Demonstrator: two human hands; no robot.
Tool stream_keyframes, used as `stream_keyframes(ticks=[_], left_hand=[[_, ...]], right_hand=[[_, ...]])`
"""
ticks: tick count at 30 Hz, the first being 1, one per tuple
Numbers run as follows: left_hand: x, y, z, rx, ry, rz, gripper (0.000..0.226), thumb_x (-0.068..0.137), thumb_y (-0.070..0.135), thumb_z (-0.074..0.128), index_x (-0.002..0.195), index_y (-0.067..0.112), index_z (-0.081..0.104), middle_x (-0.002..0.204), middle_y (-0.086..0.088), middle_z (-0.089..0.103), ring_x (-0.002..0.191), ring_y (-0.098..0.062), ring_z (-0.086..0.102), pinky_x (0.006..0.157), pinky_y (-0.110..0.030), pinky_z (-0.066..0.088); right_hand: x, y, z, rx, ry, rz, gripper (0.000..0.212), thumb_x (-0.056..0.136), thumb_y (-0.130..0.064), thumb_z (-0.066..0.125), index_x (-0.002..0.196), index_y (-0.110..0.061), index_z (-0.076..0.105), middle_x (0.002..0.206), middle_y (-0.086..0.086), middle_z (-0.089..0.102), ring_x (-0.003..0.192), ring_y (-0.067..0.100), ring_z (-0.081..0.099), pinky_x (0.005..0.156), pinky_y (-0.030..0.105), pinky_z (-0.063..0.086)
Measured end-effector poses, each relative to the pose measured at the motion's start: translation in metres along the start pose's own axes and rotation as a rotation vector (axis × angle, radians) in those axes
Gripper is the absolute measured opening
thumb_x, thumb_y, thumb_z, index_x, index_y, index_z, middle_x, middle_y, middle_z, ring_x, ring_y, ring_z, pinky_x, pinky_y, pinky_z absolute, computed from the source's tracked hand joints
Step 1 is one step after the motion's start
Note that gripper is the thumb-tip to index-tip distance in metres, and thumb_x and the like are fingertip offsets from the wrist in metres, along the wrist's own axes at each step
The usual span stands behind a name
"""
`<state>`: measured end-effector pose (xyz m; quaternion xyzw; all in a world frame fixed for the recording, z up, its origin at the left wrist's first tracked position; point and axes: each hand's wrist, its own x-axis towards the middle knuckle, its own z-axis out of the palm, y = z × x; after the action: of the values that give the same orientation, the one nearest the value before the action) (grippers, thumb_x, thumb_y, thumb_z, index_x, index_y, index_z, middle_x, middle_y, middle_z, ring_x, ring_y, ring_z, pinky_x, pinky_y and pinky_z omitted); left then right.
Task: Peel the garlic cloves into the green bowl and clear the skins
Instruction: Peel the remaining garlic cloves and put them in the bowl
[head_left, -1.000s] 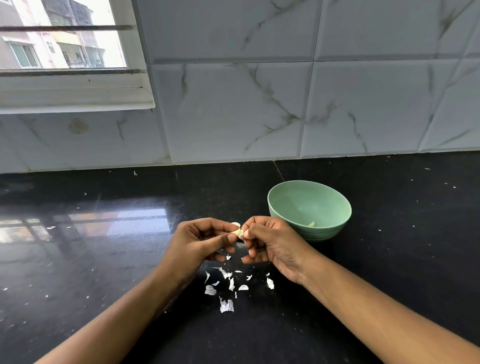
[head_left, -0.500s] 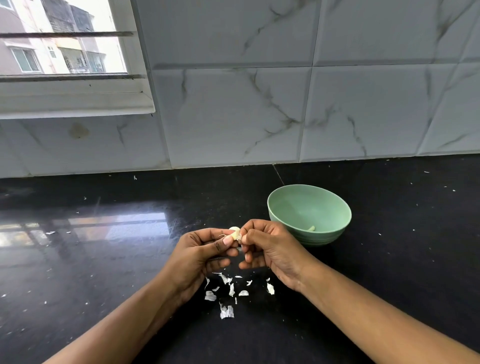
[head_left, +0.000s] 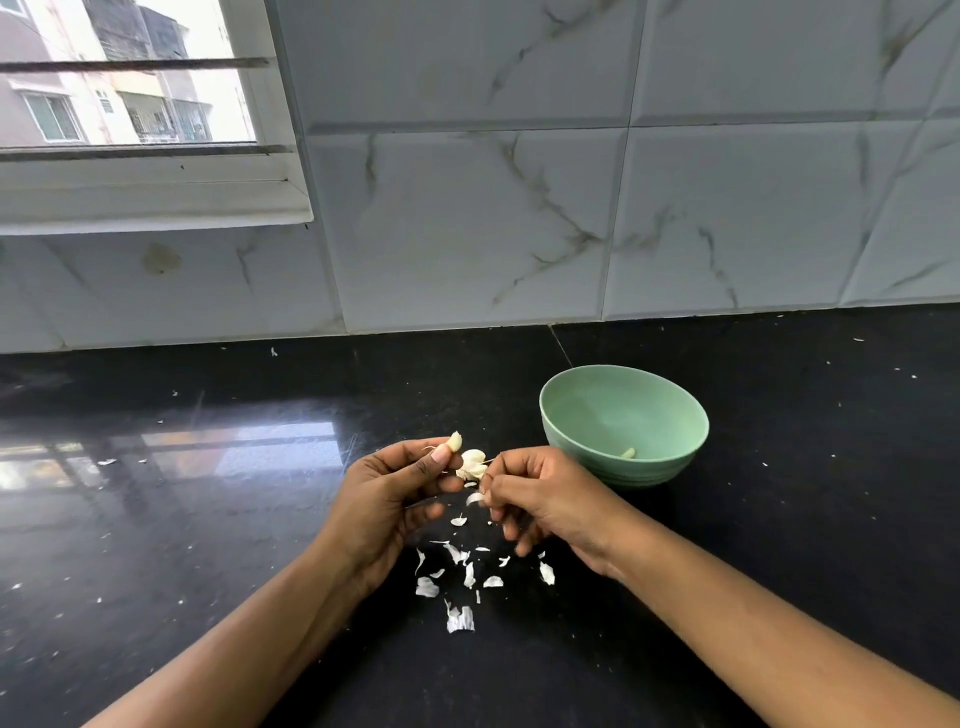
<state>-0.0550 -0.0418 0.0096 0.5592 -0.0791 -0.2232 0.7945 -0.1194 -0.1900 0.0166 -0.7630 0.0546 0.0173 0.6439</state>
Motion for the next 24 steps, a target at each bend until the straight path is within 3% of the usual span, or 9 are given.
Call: stream_keyframes(ticks=[4, 9, 15, 19, 24], left_hand=[[0.001, -0.002, -0.002, 0.076, -0.015, 0.005, 0.01, 0.067, 0.017, 0.066, 0.07, 0.011, 0.074, 0.068, -0.003, 0.069, 0.052, -0.005, 0.061, 0.038, -0.012, 0.043], [0.002, -0.004, -0.003, 0.102, -0.022, 0.02, 0.01, 0.066, 0.015, 0.068, 0.072, 0.009, 0.073, 0.067, -0.004, 0.069, 0.051, -0.006, 0.06, 0.039, -0.013, 0.043], [0.004, -0.006, -0.004, 0.115, -0.003, 0.019, 0.021, 0.064, 0.013, 0.07, 0.083, 0.003, 0.071, 0.067, -0.007, 0.068, 0.051, -0.008, 0.06, 0.039, -0.015, 0.044], [0.004, -0.006, -0.004, 0.12, -0.006, 0.031, 0.022, 0.063, 0.014, 0.071, 0.083, 0.004, 0.071, 0.069, -0.008, 0.069, 0.052, -0.008, 0.061, 0.039, -0.015, 0.043], [0.003, -0.006, -0.004, 0.275, 0.005, 0.111, 0.024, 0.06, 0.02, 0.076, 0.08, 0.007, 0.074, 0.068, -0.015, 0.069, 0.056, -0.013, 0.062, 0.046, -0.019, 0.048]], right_hand=[[-0.002, -0.003, -0.011, -0.403, -0.047, -0.067, 0.013, 0.087, -0.017, 0.062, 0.081, -0.006, 0.067, 0.064, -0.004, 0.061, 0.052, 0.006, 0.052, 0.042, 0.02, 0.044], [-0.002, -0.002, -0.015, -0.552, -0.004, -0.175, 0.017, 0.08, -0.028, 0.074, 0.07, -0.016, 0.068, 0.058, -0.003, 0.062, 0.05, 0.005, 0.053, 0.045, 0.017, 0.041], [-0.001, -0.001, -0.014, -0.431, 0.015, -0.255, 0.021, 0.07, -0.018, 0.083, 0.067, -0.017, 0.062, 0.05, -0.011, 0.053, 0.049, 0.003, 0.047, 0.046, 0.021, 0.045], [0.0, -0.001, -0.016, -0.403, -0.004, -0.255, 0.014, 0.082, -0.006, 0.07, 0.08, -0.017, 0.061, 0.067, -0.004, 0.06, 0.059, 0.01, 0.06, 0.052, 0.03, 0.055], [0.002, 0.002, -0.014, -0.258, 0.131, -0.269, 0.006, 0.087, -0.012, 0.066, 0.092, -0.014, 0.067, 0.08, 0.004, 0.069, 0.067, 0.016, 0.07, 0.053, 0.029, 0.057]])
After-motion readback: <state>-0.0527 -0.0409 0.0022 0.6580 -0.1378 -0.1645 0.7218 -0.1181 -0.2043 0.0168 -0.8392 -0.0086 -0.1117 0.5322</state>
